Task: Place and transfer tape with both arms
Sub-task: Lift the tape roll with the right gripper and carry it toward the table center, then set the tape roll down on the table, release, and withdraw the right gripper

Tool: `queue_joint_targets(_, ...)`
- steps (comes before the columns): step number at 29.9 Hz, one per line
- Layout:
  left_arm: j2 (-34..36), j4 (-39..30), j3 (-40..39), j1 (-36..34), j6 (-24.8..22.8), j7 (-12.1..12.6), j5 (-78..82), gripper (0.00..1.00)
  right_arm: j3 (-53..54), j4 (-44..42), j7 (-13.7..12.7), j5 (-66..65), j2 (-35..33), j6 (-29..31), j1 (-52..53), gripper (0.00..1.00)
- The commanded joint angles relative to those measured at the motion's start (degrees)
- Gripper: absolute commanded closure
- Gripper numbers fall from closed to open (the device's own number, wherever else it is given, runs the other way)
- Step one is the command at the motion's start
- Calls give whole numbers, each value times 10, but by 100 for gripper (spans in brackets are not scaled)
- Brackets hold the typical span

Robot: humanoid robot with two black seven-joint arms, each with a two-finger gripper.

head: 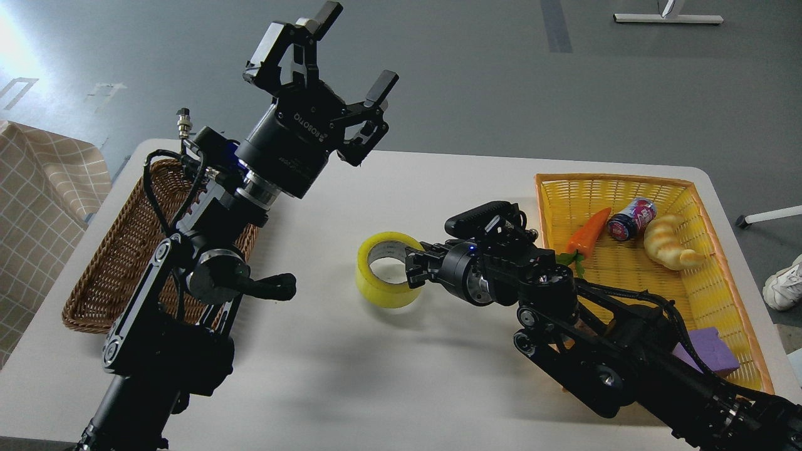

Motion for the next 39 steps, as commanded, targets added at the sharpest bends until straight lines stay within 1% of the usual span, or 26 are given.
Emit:
queue_joint_targets(1, 0, 0, 0, 0, 0, 0, 0, 1, 1, -1, 0, 0, 0, 0, 0, 87)
queue_joint_targets(2, 0, 0, 0, 0, 0, 0, 0, 1, 1, -1, 0, 0, 0, 0, -1, 83)
queue_joint_targets(3, 0, 0, -1, 0, 0, 0, 0, 1, 1, -2, 0, 0, 0, 0, -1, 69)
queue_joint_targets(4, 0, 0, -1, 0, 0, 0, 0, 1, 1, -4, -1, 0, 0, 0, -1, 61)
queue_joint_targets(5, 0, 0, -1, 0, 0, 0, 0, 1, 1, -8, -1, 0, 0, 0, -1, 49)
queue_joint_targets(6, 0, 0, 0, 1, -1, 0, 0, 1, 1, -11, 0, 0, 0, 0, -1, 40)
queue_joint_targets(13, 0, -4, -2, 0, -1, 0, 0, 1, 11, -11, 0, 0, 0, 0, -1, 22)
queue_joint_targets(14, 0, -4, -3, 1, -1, 0, 0, 1, 23, -12, 0, 0, 0, 0, 0, 16)
queue_joint_targets(16, 0, -4, -4, 1, -1, -1, 0, 1, 37, -11, 0, 0, 0, 0, 0, 7)
queue_joint_targets(18, 0, -4, -4, 1, -1, 0, 0, 1, 55, -8, 1, 0, 0, 0, 3, 4)
queue_joint_targets(24, 0, -1, -4, 1, 0, 1, 0, 1, 120, 35, 1, 0, 0, 0, 27, 2)
queue_joint_targets(25, 0, -1, -4, 1, 0, 1, 0, 1, 140, 45, 1, 0, 0, 0, 27, 0)
queue_joint_targets(30, 5, 4, -4, 1, 4, 9, 1, 1, 238, 100, 6, 0, 0, 0, 16, 0)
queue_joint_targets(32, 10, 6, -4, 1, 16, 10, 2, 1, 294, 126, 5, 85, -2, 0, -10, 0)
queue_joint_targets(34, 15, 8, -4, 1, 17, 9, 2, 1, 314, 137, 5, 137, -9, 0, -18, 0)
queue_joint_targets(38, 42, 19, -4, 2, 15, 7, 1, 1, 357, 173, 7, 299, -23, 0, -58, 0)
queue_joint_targets(39, 48, 22, -5, 1, 15, 5, 0, 1, 378, 180, 8, 356, -24, 0, -75, 0)
